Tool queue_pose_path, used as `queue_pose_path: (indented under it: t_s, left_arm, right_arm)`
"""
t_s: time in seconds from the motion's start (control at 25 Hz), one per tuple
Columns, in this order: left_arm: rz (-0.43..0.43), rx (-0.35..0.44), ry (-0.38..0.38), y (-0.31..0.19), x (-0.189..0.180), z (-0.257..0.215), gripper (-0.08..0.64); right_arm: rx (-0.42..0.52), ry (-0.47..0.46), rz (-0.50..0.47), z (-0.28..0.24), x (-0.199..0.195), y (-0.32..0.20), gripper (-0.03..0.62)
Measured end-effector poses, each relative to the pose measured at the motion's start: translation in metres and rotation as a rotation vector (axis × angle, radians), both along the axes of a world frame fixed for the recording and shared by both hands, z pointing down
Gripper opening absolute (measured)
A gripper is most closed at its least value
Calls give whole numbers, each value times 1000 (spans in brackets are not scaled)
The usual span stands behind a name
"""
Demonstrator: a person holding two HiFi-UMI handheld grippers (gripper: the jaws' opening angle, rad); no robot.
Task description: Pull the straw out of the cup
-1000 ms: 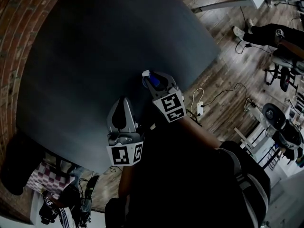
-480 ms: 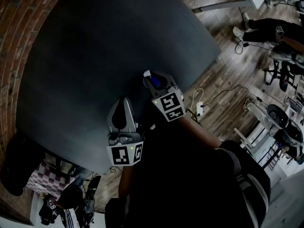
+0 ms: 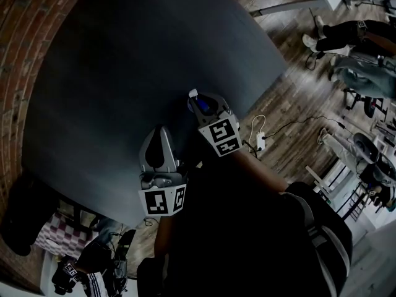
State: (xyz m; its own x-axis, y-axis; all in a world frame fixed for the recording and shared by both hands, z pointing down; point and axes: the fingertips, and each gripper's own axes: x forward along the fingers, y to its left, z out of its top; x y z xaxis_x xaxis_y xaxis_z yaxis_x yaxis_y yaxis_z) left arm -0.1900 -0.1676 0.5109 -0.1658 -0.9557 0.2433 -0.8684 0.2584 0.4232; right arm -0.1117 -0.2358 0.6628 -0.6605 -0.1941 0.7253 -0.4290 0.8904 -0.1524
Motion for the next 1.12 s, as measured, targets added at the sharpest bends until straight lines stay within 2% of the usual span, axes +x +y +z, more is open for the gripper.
queue_pose_path:
  t_s: [1.12]
  left_arm:
    - [21,74,-39,30,15,-38,5]
  right_arm:
    - [93,-54,22,-51,9,14,46]
